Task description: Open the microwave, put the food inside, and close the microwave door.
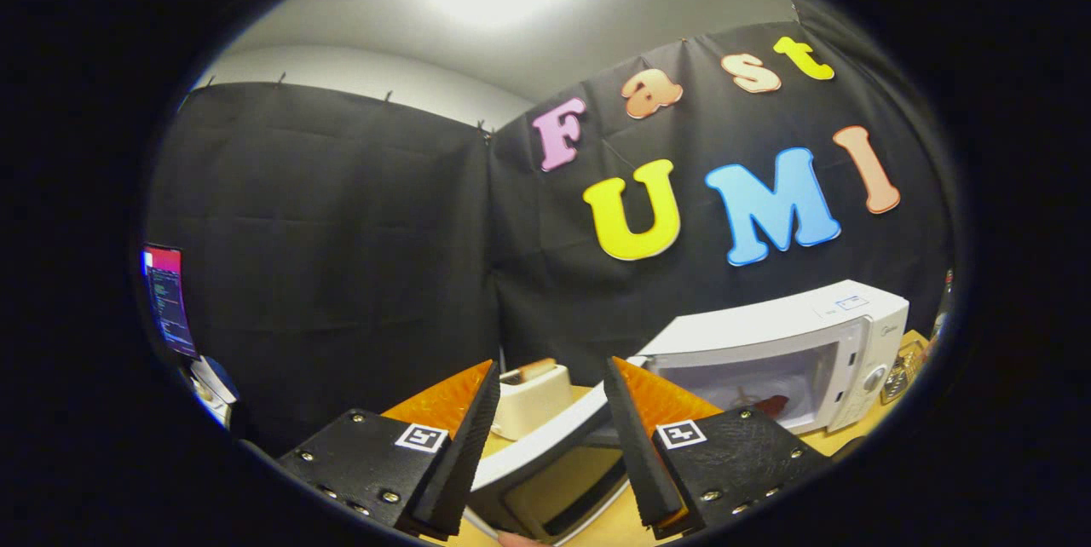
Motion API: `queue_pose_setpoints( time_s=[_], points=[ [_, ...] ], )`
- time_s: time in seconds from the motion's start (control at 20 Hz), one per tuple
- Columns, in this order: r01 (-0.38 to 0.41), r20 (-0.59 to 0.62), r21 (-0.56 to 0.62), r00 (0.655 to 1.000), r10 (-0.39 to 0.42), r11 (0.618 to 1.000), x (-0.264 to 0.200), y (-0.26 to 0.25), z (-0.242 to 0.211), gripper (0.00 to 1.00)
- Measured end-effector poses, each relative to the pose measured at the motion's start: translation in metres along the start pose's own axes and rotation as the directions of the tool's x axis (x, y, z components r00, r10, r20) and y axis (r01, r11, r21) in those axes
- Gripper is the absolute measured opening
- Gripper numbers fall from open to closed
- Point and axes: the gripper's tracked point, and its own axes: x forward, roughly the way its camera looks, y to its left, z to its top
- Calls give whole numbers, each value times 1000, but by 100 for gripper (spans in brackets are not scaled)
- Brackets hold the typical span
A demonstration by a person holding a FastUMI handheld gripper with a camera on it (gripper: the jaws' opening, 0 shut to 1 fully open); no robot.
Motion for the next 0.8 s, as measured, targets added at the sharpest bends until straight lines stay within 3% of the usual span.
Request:
queue_pose_setpoints(
  time_s=[0.35, 0.5, 0.55, 0.6, 0.7, 0.8],
  points=[
    [-150, -115, -28, 983, 146, 988, -7, 77, -37, 74],
    [-173, -182, -47, 970, 161, 984, -7, 92, -72, 38],
    [-191, -210, -51, 962, 177, 980, -4, 101, -88, 38],
    [-165, -242, -89, 960, 139, 982, 3, 96, -107, 38],
    [-154, -282, -115, 952, 116, 981, -4, 90, -125, 5],
    [-158, -322, -153, 941, 102, 975, -2, 91, -150, 5]
  ],
)
